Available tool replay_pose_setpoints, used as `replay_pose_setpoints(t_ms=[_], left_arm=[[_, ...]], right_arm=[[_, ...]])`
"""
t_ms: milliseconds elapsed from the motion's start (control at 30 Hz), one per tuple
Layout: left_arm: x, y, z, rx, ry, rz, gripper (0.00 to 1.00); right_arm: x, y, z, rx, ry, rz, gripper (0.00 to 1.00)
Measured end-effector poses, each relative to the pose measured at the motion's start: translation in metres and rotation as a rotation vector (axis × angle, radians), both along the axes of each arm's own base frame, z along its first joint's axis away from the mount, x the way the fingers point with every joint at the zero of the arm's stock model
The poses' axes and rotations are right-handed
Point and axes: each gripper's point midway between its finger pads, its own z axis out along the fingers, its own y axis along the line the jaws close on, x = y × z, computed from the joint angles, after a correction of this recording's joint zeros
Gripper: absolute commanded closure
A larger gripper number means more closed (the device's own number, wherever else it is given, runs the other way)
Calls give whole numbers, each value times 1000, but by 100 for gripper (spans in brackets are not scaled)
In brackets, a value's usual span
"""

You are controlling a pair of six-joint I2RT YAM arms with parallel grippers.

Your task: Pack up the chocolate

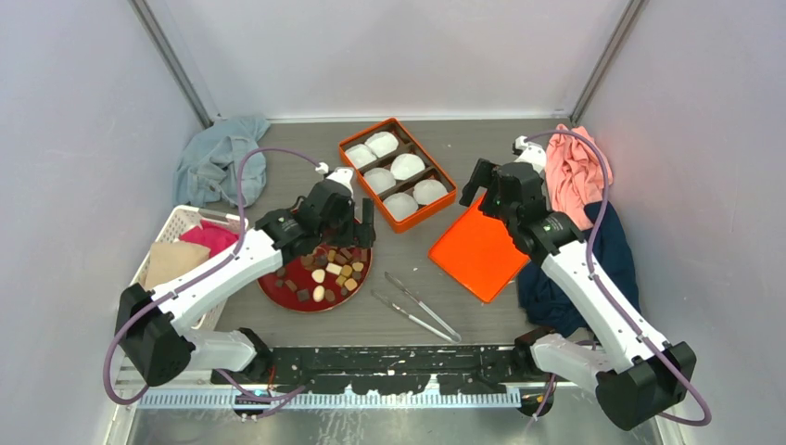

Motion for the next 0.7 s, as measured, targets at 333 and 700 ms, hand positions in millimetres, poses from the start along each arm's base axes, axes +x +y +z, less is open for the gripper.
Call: replay_pose_setpoints(t_ms=[333,700], left_arm=[[2,-6,1,-12,3,-18,6],[65,112,30,-30,-31,317,6]], right_arm=[[-15,-15,20,-50,-35,-11,0],[-48,36,-41,2,118,186,1]])
